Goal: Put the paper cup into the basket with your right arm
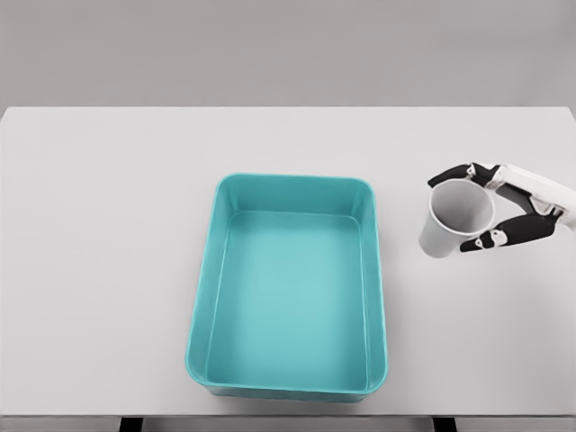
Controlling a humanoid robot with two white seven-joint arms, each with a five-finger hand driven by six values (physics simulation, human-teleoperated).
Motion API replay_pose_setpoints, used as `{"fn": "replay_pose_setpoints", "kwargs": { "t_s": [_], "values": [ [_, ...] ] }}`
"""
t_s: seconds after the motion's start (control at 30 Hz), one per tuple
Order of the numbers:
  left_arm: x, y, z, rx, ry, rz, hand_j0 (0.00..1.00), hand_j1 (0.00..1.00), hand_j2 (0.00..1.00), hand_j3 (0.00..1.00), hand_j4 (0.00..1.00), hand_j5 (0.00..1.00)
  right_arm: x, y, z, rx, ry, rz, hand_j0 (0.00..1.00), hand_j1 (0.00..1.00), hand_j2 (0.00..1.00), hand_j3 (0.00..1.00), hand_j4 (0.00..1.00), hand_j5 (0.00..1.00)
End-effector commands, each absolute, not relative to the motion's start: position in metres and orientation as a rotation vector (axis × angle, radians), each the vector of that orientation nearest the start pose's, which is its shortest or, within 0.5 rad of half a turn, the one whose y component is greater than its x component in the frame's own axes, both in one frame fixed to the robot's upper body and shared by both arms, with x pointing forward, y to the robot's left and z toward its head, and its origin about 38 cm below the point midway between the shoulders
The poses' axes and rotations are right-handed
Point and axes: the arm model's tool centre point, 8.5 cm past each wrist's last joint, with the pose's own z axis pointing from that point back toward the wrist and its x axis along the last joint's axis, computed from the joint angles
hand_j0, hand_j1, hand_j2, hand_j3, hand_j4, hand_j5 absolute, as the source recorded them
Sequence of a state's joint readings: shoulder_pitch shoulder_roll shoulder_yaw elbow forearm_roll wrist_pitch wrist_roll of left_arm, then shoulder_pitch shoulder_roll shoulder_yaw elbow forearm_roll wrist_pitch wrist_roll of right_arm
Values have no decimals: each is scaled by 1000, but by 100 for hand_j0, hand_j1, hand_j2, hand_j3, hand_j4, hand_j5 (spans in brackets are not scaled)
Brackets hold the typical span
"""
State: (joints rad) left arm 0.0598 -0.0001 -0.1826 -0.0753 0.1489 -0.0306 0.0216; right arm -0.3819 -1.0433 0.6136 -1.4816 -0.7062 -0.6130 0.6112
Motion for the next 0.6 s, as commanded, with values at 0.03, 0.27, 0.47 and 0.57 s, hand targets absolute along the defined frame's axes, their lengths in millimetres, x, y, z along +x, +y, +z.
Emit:
{"fn": "replay_pose_setpoints", "kwargs": {
  "t_s": [0.03,0.27,0.47,0.57],
  "values": [
    [-10,269,-263,95,-44,-35,100,100,100,100,100,100,374,-364,216,383,-1717,1211,79,79,79,79,79,79],
    [-10,269,-263,95,-44,-35,100,100,100,100,100,100,377,-348,231,409,-1773,1240,79,79,79,79,79,79],
    [-10,269,-263,95,-44,-35,100,100,100,100,100,100,380,-337,239,430,-1813,1251,79,79,79,79,79,79],
    [-10,269,-263,95,-44,-35,100,100,100,100,100,100,379,-334,242,434,-1820,1261,78,78,78,78,78,78]
  ]
}}
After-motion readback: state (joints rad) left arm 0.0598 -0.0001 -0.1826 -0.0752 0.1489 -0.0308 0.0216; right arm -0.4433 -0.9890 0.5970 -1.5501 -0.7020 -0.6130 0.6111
